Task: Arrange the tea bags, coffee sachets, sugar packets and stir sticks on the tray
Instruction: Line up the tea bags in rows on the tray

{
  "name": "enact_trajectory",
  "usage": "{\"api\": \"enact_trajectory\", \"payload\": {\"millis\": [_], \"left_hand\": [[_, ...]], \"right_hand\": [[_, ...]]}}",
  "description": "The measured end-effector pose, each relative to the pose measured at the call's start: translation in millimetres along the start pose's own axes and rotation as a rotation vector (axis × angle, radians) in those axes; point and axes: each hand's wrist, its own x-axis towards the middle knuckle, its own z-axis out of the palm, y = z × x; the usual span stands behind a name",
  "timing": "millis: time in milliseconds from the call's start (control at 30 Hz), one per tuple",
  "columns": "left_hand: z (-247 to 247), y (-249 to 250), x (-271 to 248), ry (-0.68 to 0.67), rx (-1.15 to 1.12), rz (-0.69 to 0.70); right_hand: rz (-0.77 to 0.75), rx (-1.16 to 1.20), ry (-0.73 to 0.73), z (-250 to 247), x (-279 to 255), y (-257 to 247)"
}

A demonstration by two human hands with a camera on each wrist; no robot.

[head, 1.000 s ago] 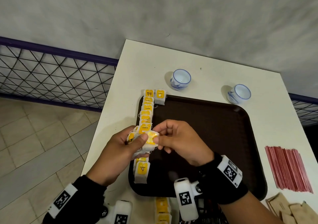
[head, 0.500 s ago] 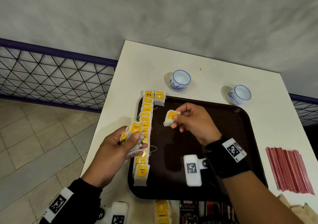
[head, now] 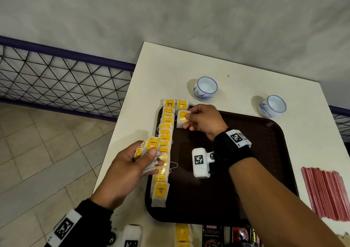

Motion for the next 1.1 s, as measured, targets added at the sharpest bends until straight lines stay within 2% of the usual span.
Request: {"api": "enact_trajectory", "payload": {"millis": [200, 333, 500, 1000, 1100], "left_hand": [[-0.8, -0.3, -0.1, -0.004, 0.005, -0.002], [0.3, -0.5, -0.5, -0.007, 0.017, -0.007], [0.6, -0.9, 0.0, -0.012, 0.026, 0.000], [3.3, -2.6, 0.5, -0.082, -0.017, 0.012], [3.9, -2.2, 0.7, -0.094, -0.019, 0.022]], "right_hand": [[-0.084, -0.055, 0.082, 6.9, 6.2, 1.4], [-0.086, -0.020, 0.107, 8.8, 9.5, 2.9], [-0.115, -0.087, 0.159, 13.0, 13.1, 6.0], [-0.084, -0.048, 0.223, 19.3, 21.3, 10.9], [-0.130, -0.086, 0.268, 17.0, 10.9, 5.3]]}}
